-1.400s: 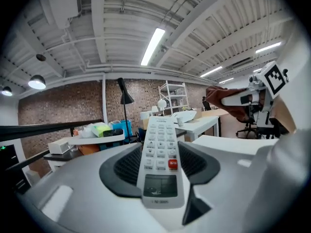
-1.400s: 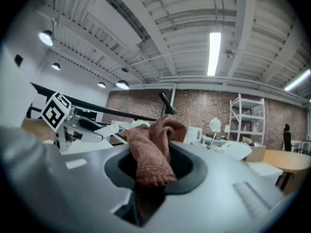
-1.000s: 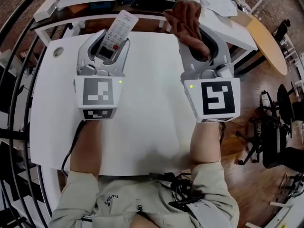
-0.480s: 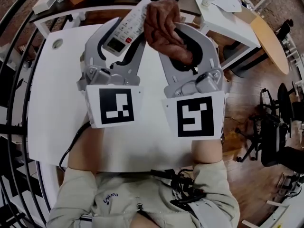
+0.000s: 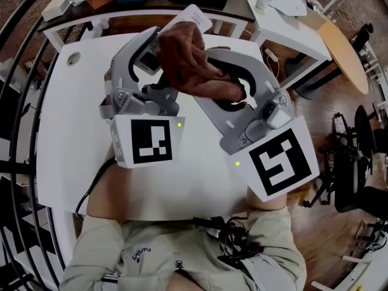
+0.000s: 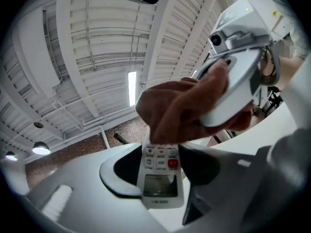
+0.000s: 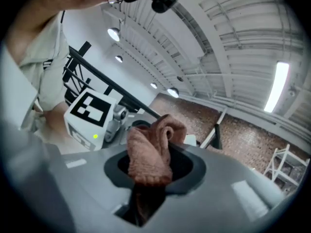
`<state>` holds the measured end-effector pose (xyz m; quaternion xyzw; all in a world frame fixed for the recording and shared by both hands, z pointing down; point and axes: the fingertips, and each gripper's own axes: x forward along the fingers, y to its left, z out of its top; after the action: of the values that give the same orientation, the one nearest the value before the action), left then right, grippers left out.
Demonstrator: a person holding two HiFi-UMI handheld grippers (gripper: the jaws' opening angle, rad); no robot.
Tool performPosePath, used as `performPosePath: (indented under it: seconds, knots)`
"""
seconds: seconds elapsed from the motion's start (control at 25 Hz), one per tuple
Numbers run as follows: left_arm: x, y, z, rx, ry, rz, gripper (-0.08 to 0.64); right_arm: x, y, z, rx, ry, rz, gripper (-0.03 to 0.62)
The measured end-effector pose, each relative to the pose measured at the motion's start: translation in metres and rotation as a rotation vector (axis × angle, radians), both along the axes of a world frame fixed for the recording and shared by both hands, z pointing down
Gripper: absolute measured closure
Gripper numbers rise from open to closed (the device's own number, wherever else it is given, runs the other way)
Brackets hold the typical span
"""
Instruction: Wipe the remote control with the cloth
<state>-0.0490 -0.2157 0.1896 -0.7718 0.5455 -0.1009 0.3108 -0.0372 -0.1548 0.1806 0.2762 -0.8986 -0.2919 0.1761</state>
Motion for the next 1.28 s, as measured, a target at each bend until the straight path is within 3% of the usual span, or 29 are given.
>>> performPosePath:
  seconds: [0.16, 0.28, 0.44, 0.6, 1.0, 1.28]
  knots:
    - [0.006, 0.004, 0.005, 0.008, 0.005, 0.002, 0.316, 0.03, -0.016, -0.046, 0.304, -0.136, 0.258, 0.486]
    - [0.012, 0.007, 0.007, 0.016, -0.01, 0.006, 0.316, 0.043, -0.025, -0.05, 0.388, -0.123, 0.369, 0.486]
    - [0.018, 0.01, 0.007, 0.026, -0.034, 0.006, 0.316, 0.044, -0.033, -0.039, 0.382, -0.036, 0.402, 0.486]
    - [0.019, 0.009, 0.008, 0.023, -0.043, 0.003, 0.316, 0.032, -0.034, -0.025, 0.34, 0.03, 0.361, 0.488]
    - [0.017, 0.006, 0.012, 0.017, -0.061, -0.007, 0.316, 0.015, -0.028, -0.009, 0.25, 0.077, 0.273, 0.488]
    - [0.02, 0.004, 0.017, 0.038, -0.135, -0.038, 0.316, 0.003, -0.019, 0.01, 0.129, 0.124, 0.163, 0.488]
